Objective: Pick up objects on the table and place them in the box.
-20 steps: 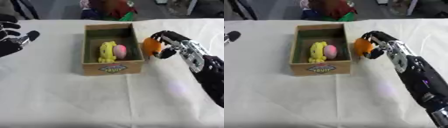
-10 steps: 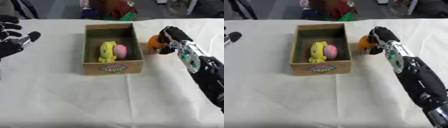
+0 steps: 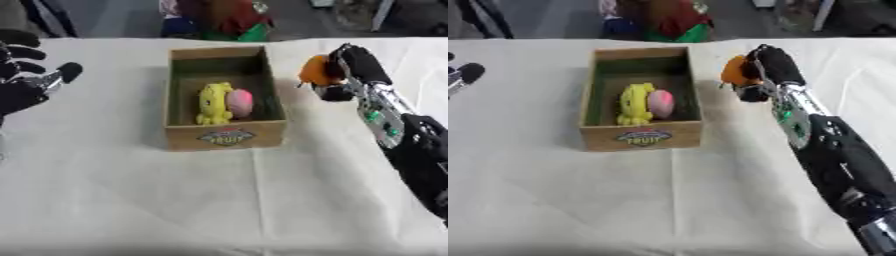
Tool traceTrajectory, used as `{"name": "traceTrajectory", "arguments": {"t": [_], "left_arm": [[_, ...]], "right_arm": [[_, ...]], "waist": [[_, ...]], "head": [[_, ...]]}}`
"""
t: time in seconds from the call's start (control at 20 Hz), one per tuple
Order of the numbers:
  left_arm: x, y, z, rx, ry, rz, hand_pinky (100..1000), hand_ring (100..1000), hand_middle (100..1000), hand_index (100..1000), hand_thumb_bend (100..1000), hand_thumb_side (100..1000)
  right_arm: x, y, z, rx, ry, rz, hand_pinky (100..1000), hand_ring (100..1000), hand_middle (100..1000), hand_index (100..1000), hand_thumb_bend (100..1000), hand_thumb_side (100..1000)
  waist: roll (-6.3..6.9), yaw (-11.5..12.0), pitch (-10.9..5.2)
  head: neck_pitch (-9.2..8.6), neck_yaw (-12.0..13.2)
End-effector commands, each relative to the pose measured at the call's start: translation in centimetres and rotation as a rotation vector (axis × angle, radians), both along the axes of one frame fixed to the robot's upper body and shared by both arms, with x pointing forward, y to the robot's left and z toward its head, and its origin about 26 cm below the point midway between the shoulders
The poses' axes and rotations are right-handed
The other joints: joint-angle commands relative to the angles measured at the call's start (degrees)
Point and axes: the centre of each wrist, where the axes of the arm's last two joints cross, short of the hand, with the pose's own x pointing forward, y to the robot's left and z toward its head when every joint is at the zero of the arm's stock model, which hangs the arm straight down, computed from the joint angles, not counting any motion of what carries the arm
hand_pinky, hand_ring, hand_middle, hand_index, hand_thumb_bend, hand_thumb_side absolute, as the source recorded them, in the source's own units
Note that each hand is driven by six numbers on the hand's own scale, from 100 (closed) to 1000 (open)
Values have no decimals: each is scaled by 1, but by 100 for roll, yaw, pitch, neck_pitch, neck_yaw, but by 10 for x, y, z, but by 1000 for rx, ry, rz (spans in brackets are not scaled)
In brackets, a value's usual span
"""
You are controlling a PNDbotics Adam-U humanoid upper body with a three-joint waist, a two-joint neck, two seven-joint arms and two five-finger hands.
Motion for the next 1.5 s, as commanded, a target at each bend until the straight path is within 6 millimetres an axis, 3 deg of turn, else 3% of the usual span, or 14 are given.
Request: {"name": "traceTrajectory", "arguments": {"t": [0.05,0.35,0.65,0.9,1.2,1.3,1.5], "left_arm": [[-1,3,9,11,-28,3,573,614,581,624,811,150],[-1,3,9,13,-27,0,573,613,581,624,811,149],[-1,2,9,14,-26,-7,572,613,581,624,811,149],[-1,1,8,13,-21,-16,572,612,582,625,810,148],[0,-2,7,10,-18,-28,571,612,582,625,810,148],[0,-2,7,9,-17,-30,571,612,582,625,811,148],[0,-2,6,6,-15,-32,570,612,582,625,811,148]], "right_arm": [[-2,0,40,24,-96,30,415,486,237,318,308,100],[-16,28,74,47,-148,168,418,489,240,321,303,100],[-27,62,90,26,-134,326,426,493,244,326,302,100],[-27,87,89,1,-101,410,429,494,248,330,303,100],[-19,109,72,-21,-34,461,437,502,279,365,298,100],[-17,112,66,-24,-16,466,446,510,317,411,294,100],[-13,115,56,-26,22,477,479,549,425,605,291,100]], "waist": [[-3,-7,-78],[-13,-9,-88],[-12,3,-107],[-1,28,-122],[14,64,-125],[19,76,-124],[22,82,-118]], "head": [[-29,15],[-37,-3],[-43,-46],[-38,-89],[-29,-131],[-25,-145],[-21,-138]]}}
